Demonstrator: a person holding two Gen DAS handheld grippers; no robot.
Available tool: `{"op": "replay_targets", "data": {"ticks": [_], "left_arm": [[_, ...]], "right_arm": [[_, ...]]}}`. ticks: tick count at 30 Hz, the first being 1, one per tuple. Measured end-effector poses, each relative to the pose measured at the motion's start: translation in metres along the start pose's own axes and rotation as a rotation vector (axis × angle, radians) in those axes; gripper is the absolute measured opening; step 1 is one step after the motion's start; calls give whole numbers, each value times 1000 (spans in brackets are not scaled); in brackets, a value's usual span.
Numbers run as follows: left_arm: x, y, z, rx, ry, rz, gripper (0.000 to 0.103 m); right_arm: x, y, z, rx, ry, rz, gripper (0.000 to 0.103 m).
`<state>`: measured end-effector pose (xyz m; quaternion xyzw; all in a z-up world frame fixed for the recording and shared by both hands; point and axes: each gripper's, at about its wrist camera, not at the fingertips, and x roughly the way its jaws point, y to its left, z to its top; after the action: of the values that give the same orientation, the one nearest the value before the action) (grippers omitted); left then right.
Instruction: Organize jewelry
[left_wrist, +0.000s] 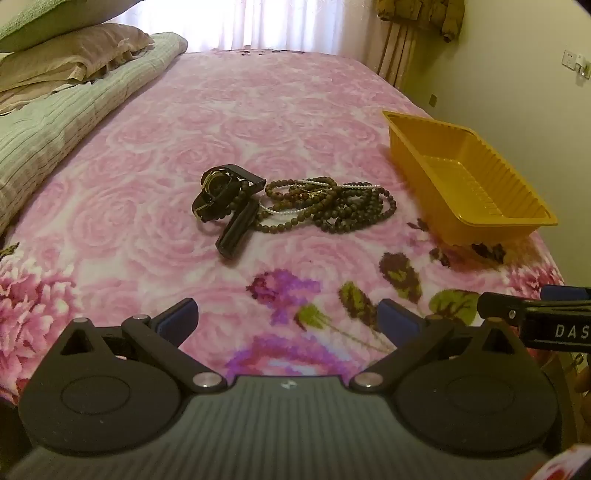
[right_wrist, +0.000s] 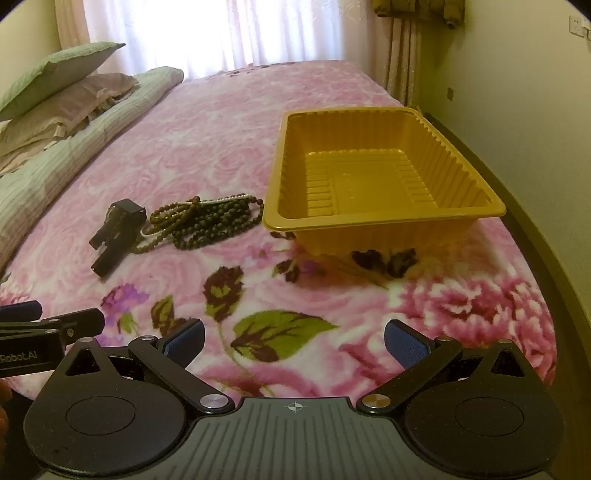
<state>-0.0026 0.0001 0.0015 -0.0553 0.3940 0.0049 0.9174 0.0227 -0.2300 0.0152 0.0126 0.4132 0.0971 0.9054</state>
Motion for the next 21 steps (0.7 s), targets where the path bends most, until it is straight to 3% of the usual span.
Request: {"op": "replay_targets", "data": {"ticks": [21], "left_arm": [[0, -1, 0, 2, 8, -12, 102]], "right_arm": [[-3, -1, 2, -2, -2, -1, 103]]}}
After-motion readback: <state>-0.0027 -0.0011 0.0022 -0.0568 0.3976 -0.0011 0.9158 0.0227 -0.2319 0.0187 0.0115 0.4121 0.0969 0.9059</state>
